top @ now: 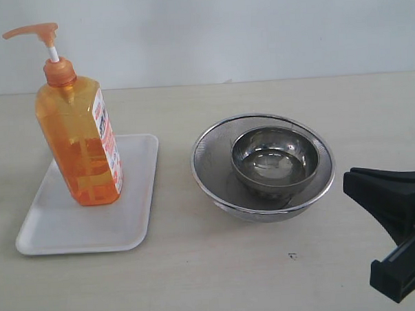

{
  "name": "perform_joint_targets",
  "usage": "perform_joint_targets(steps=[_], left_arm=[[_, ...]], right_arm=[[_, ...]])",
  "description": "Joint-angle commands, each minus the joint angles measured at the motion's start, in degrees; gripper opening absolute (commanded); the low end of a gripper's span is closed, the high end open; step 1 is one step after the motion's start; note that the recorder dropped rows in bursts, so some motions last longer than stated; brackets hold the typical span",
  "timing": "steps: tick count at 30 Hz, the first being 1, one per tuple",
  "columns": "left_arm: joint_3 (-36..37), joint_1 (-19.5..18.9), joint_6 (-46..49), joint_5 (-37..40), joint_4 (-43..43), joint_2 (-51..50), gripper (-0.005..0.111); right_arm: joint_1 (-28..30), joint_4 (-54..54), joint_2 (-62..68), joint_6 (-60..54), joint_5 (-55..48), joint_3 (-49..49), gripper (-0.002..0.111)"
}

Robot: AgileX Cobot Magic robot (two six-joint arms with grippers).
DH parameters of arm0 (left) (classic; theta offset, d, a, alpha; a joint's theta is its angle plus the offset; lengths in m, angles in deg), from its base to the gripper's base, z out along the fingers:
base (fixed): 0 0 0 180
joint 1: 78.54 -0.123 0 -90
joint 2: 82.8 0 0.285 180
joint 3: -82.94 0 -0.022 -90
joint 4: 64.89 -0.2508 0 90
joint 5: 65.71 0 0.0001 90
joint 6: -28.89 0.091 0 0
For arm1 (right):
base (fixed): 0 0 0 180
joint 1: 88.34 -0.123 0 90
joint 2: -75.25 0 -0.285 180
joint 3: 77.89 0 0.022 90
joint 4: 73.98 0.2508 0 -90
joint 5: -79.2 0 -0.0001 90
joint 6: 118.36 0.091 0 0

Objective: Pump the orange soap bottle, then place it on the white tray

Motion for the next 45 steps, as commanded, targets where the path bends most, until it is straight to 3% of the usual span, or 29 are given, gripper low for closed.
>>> perform_joint_targets(steps=[1, 9, 21, 24, 26, 27, 30, 35, 37, 39, 43, 45], left_arm=[[0.24, -0.03, 5.21, 9.74, 6.96, 2.29, 0.005], [0.13, -0.03, 9.17, 23.49, 9.89, 2.29, 0.005], [0.23, -0.03, 17.60, 26.43, 9.12, 2.29, 0.005], [0.53, -0.03, 9.96, 31.40, 1.75, 2.29, 0.005], [1.33, -0.03, -4.96, 33.83, -13.08, 2.29, 0.005], [1.56, -0.03, -12.12, 35.72, -14.68, 2.29, 0.005], [1.56, -0.03, -14.82, 40.02, -14.68, 2.29, 0.005], [1.56, -0.03, -14.60, 39.78, -14.68, 2.20, 0.005], [1.56, -0.03, -12.72, 40.56, -9.41, 2.29, 0.005], [1.56, -0.03, -5.13, 41.68, 1.40, 2.29, 0.005], [1.49, -0.03, 28.89, 42.39, 29.54, 2.29, 0.005], [1.04, -0.03, 42.16, 40.61, 38.43, 2.29, 0.005]], right_arm=[[0.08, 0.07, -0.35, -0.36, 0.07, -0.17, 0.000], [0.08, 0.07, -0.35, -0.38, 0.19, -0.17, 0.000], [0.08, 0.07, -0.35, -0.38, 0.19, -0.17, 0.000], [0.08, 0.07, -0.35, -0.38, 0.19, -0.17, 0.000], [0.08, 0.07, -0.35, -0.38, 0.07, -0.17, 0.000], [0.08, 0.07, -0.35, -0.38, 0.07, -0.17, 0.000], [0.08, 0.07, -0.35, -0.38, 0.07, -0.17, 0.000], [0.08, 0.07, -0.35, -0.38, 0.07, -0.17, 0.000], [0.08, 0.07, -0.35, -0.38, 0.07, -0.17, 0.000], [0.08, 0.07, -0.35, -0.38, 0.07, -0.17, 0.000], [0.08, 0.07, -0.35, -0.38, 0.07, -0.17, 0.000], [0.08, 0.07, -0.35, -0.38, 0.07, -0.17, 0.000]])
